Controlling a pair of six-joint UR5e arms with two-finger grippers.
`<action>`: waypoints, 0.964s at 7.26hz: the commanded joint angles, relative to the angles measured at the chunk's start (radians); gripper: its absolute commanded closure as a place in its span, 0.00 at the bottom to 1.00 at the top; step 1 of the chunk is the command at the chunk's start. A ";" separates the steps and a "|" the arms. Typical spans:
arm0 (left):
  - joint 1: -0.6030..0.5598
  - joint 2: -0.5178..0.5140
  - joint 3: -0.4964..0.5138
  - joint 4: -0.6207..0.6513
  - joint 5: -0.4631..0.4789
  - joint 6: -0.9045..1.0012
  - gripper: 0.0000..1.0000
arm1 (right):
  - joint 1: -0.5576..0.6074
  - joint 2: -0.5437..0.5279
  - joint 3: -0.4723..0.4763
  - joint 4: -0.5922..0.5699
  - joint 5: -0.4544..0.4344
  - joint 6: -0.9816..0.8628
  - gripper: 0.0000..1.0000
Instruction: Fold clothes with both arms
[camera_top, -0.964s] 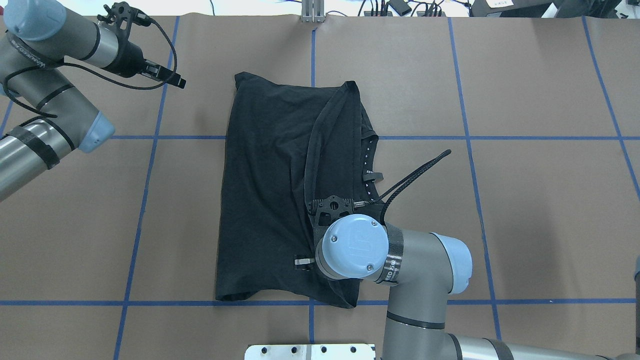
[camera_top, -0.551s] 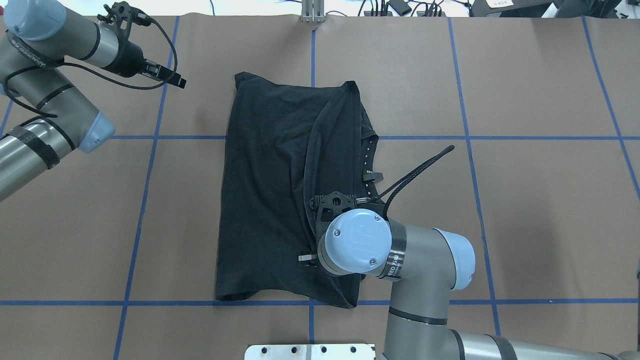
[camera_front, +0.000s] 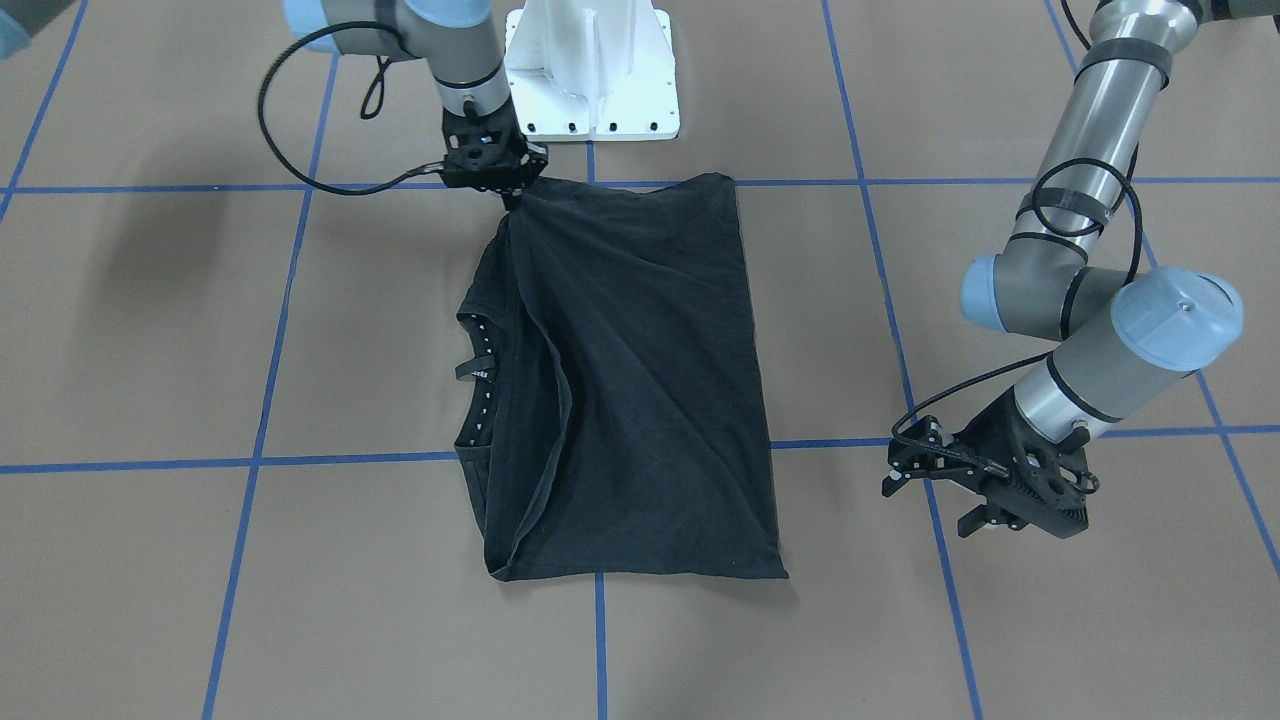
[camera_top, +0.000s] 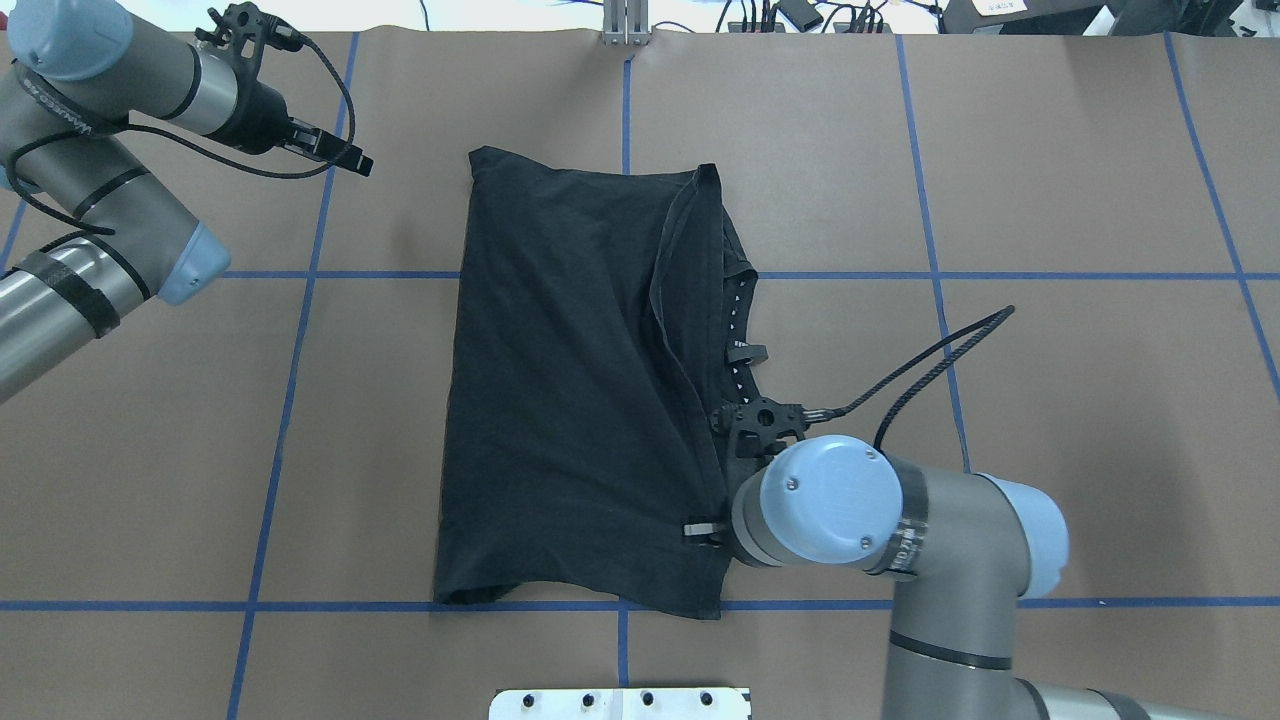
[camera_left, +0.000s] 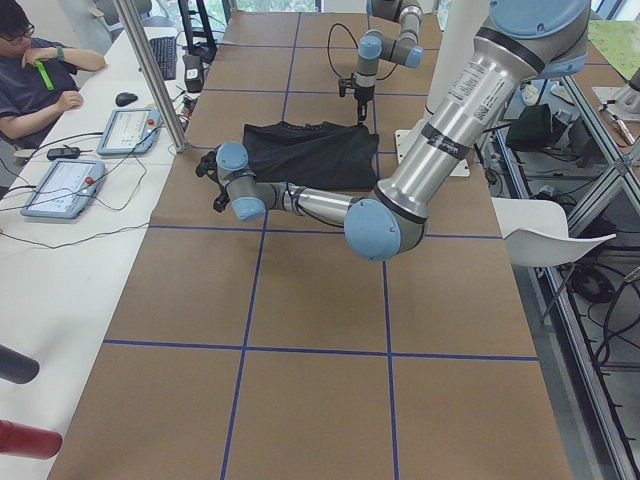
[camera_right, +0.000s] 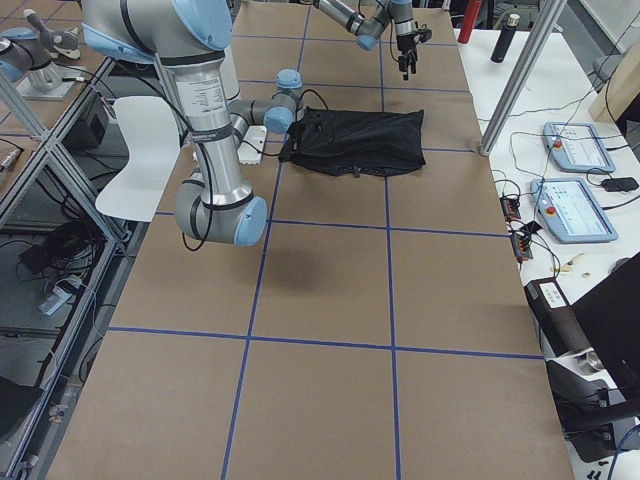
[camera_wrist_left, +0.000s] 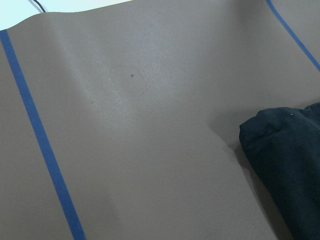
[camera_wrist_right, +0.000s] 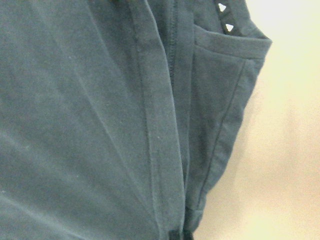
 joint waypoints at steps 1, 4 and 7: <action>0.000 0.000 -0.001 0.000 0.000 -0.001 0.00 | -0.005 -0.057 0.019 0.004 -0.008 0.005 1.00; 0.000 0.000 -0.011 -0.002 -0.002 -0.044 0.00 | -0.007 -0.049 0.028 0.007 -0.013 0.007 0.01; 0.085 0.065 -0.165 0.000 0.011 -0.266 0.00 | 0.100 -0.036 0.036 0.008 0.004 0.005 0.00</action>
